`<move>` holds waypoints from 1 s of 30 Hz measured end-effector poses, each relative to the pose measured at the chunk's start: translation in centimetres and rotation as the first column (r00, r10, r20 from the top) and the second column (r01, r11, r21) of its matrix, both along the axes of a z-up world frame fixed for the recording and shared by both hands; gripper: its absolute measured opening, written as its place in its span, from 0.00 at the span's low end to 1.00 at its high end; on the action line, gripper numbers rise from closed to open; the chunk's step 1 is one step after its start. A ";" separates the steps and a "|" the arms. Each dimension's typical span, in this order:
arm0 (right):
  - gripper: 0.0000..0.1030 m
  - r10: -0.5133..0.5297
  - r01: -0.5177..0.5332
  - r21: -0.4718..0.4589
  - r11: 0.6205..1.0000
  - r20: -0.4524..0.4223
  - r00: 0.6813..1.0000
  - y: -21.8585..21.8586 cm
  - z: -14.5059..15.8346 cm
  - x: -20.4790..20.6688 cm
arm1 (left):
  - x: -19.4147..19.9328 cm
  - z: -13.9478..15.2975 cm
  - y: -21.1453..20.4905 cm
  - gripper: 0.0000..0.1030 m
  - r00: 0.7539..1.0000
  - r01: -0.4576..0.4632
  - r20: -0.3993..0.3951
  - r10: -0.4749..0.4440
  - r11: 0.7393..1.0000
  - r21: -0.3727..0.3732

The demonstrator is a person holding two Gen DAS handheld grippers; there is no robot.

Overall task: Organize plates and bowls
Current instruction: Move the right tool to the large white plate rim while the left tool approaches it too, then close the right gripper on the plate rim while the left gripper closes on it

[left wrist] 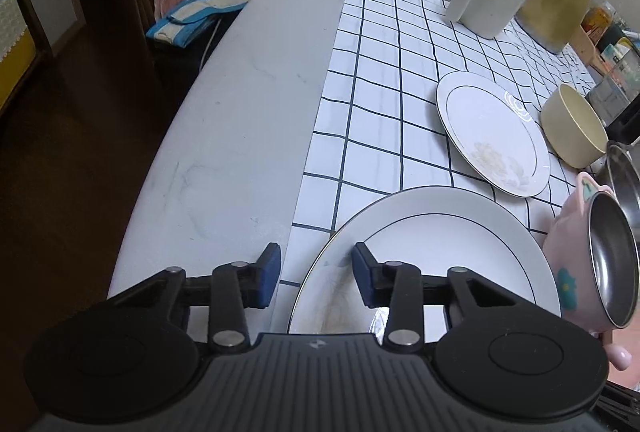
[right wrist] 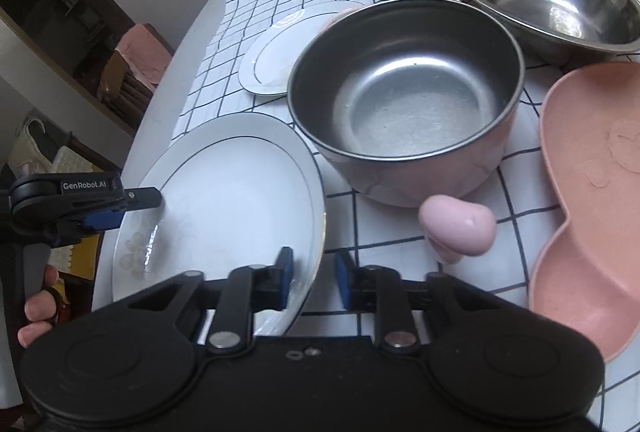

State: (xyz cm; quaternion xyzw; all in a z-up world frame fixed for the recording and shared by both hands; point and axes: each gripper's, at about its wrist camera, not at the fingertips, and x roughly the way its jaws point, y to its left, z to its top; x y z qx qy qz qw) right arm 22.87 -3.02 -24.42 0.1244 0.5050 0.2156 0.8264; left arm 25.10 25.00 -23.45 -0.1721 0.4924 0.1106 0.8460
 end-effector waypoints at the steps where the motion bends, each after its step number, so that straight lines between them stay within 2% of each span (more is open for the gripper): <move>1: 0.16 0.001 -0.001 0.002 1.000 -0.001 1.000 0.0 0.1 0.0 | 0.0 -0.1 0.1 0.34 1.000 0.005 -0.001 -0.005 1.000 -0.010; 5: 0.11 -0.006 0.006 0.010 1.000 -0.011 1.000 0.0 0.2 0.2 | -0.1 -0.3 0.3 0.27 1.000 0.013 -0.005 -0.013 0.998 -0.055; 18: 0.09 0.006 -0.006 -0.005 1.000 -0.011 1.000 0.0 0.4 0.3 | -1.6 0.1 -0.4 0.21 1.000 0.005 -0.010 -0.005 0.999 -0.035; 26: 0.08 0.043 -0.042 -0.014 0.999 0.015 0.999 -0.6 1.4 -0.4 | -4.5 0.4 -1.0 0.14 1.000 0.000 -0.013 0.000 0.999 -0.048; 30: 0.07 0.051 -0.051 -0.006 0.999 0.002 0.999 -1.8 1.6 -1.1 | -6.6 0.8 -1.7 0.12 1.000 0.011 -0.003 -0.011 0.997 -0.072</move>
